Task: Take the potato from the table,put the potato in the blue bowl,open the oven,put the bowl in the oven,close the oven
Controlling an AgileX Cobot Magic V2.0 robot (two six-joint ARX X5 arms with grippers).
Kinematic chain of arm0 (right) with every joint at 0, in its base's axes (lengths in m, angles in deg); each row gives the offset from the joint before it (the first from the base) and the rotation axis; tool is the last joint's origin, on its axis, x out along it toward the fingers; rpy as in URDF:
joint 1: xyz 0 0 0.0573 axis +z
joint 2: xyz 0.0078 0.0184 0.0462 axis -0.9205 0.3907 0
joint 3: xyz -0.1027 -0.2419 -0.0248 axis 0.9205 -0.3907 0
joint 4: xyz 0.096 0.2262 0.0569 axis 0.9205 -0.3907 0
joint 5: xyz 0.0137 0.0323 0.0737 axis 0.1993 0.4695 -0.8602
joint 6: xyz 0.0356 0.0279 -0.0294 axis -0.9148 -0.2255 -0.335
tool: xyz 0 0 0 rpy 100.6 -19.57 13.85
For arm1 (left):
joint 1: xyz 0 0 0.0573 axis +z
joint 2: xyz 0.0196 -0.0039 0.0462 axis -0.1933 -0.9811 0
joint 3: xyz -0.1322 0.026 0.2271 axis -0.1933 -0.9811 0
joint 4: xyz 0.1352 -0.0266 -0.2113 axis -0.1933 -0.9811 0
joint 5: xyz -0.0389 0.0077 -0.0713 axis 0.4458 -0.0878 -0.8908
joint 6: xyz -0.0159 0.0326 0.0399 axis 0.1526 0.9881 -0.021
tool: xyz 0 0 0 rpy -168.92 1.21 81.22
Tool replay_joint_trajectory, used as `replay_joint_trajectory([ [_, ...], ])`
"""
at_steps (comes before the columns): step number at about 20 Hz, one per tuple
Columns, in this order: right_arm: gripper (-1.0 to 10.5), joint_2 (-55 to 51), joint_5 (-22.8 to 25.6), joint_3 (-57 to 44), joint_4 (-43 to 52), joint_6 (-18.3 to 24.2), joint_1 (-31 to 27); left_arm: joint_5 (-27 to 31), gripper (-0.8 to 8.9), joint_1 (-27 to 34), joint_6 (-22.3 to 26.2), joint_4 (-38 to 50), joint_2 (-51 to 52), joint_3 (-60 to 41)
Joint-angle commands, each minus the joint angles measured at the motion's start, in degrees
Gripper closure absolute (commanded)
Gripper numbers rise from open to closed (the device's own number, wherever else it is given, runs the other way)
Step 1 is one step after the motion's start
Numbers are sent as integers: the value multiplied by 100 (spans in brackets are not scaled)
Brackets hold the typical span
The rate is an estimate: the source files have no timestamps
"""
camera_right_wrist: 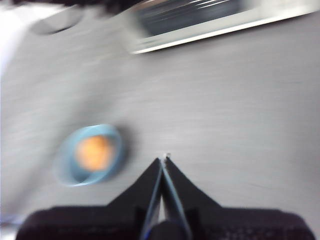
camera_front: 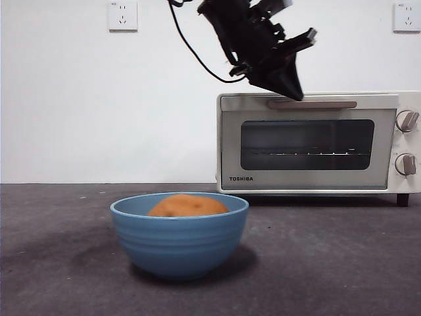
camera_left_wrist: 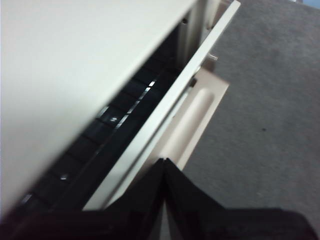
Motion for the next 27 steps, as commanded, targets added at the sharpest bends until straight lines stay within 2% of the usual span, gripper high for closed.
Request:
replay_joint_trajectory([
  [1, 948, -15, 656, 485, -737, -17, -4, 186, 819, -116, -155, -343, -212, -131],
  [5, 948, -46, 782, 1207, -734, 72, -4, 535, 819, -374, -267, -660, -214, -144],
  [8, 948, -48, 782, 1552, -737, 96, -4, 822, 819, -518, -745, -686, -219, -144],
  [13, 948, -48, 782, 1628, -737, 129, -4, 1073, 819, -769, -1027, -756, -219, -278],
  [18, 948, -48, 782, 1628, -737, 210, -4, 1132, 819, -1040, -1436, -352, -219, -1005],
  [23, 948, -48, 787, 1628, -737, 236, -4, 1239, 819, -1255, -1471, -315, -219, -1075],
  [27, 948, -48, 850, 1628, -737, 238, -4, 1167, 819, -1386, -1456, -638, -216, -1075],
])
